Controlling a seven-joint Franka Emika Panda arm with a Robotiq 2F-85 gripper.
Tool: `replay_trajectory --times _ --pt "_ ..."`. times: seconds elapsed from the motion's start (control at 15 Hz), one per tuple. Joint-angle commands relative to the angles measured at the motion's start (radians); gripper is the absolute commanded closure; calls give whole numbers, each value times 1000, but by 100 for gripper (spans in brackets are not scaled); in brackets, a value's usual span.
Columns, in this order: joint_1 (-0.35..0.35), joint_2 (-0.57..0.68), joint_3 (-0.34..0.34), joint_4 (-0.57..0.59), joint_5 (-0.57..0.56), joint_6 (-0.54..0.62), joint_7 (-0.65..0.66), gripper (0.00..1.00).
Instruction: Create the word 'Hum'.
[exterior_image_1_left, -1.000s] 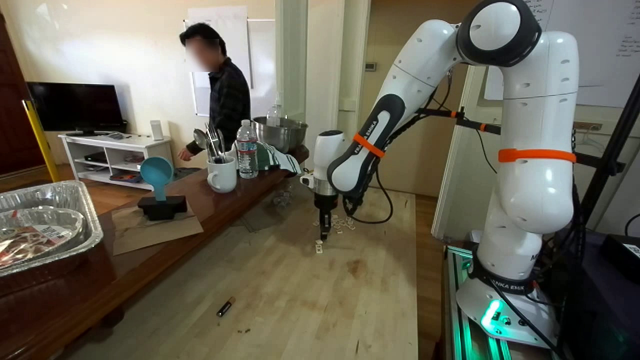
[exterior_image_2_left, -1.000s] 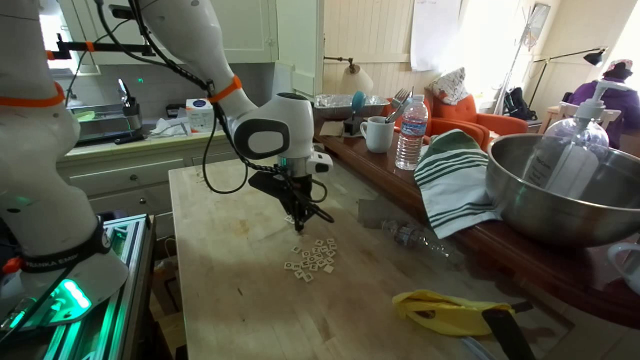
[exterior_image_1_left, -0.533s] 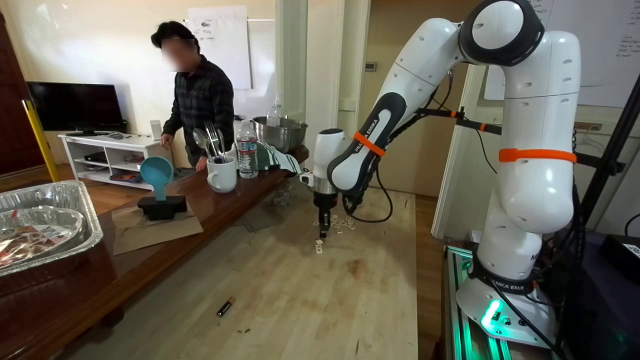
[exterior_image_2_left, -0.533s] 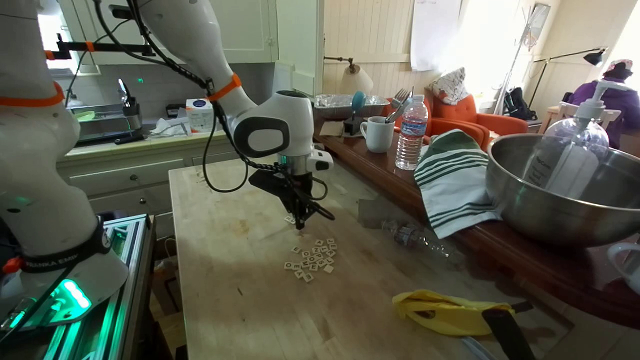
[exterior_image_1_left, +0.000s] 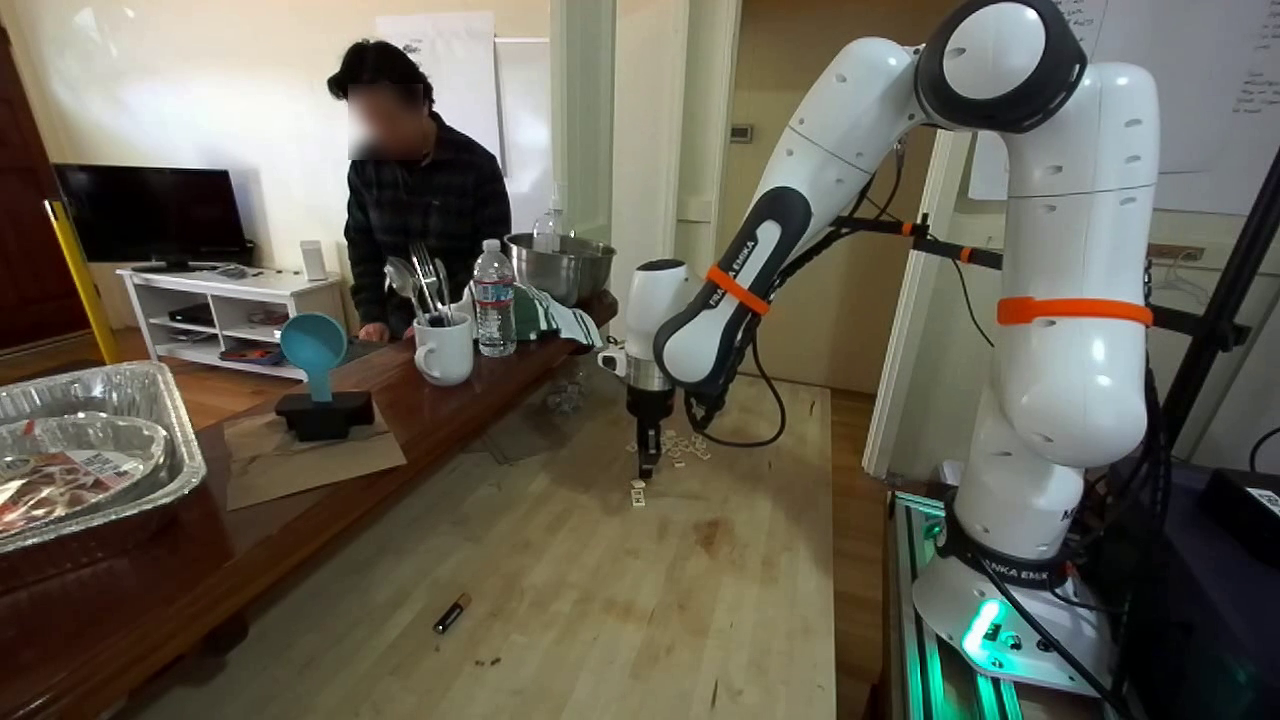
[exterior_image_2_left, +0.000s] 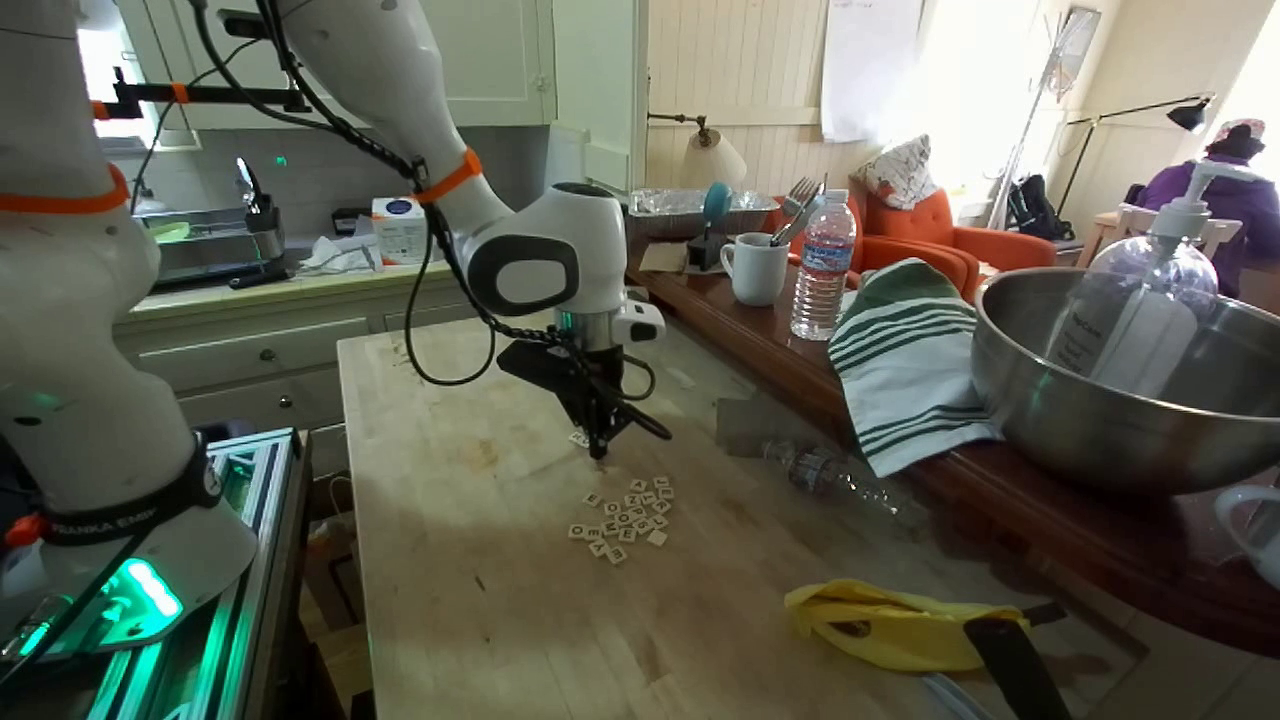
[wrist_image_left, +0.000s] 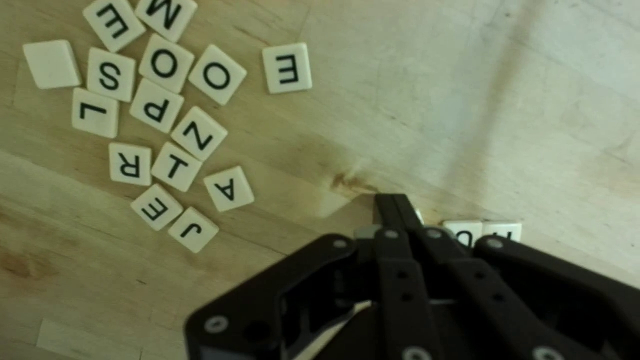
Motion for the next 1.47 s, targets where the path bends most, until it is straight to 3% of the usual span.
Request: replay_trajectory --times 0.0,0.6,1.4 --pt "-3 30 1 12 -4 18 -12 100" --pt "-16 86 -14 66 -4 -1 -4 100" --pt "-15 7 -56 11 -56 -2 52 100"
